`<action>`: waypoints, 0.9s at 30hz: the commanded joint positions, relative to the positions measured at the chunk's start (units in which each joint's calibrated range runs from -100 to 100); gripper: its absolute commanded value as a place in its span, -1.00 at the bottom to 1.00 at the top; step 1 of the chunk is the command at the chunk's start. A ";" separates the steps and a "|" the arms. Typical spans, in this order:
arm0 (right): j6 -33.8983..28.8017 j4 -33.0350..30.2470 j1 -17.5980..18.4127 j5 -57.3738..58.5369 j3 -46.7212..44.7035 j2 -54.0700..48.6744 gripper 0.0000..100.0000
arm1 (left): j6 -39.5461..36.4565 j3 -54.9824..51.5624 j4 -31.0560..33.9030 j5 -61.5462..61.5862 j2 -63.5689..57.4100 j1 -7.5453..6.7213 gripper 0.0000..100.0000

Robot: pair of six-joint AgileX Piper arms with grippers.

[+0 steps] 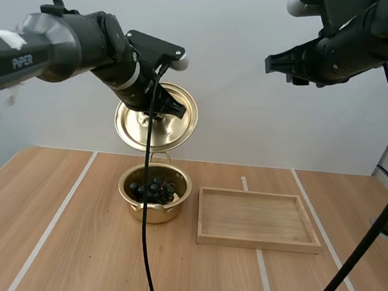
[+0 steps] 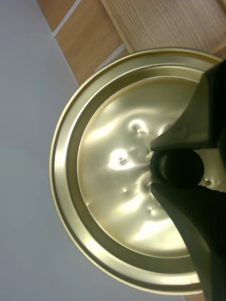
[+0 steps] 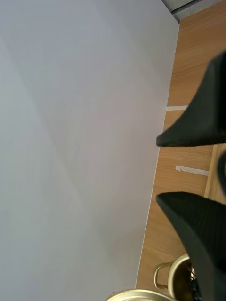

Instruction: Open the pot, put the grape inside, and close it

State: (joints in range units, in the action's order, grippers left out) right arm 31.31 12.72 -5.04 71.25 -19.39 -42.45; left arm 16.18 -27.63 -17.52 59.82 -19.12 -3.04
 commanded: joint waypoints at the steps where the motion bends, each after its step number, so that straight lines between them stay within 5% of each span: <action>1: -0.06 -0.44 -0.23 -0.05 0.01 -0.81 -1.00 | 0.05 -0.84 -1.52 -3.43 2.46 0.06 -1.00; 27: -0.06 -0.54 -0.23 -0.05 0.01 -0.69 -1.00 | 2.96 -3.86 -5.50 -7.74 17.82 0.06 -1.00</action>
State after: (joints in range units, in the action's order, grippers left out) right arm 31.29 12.72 -5.04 71.58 -19.39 -42.45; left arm 18.70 -31.24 -21.45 53.94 -1.31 -3.04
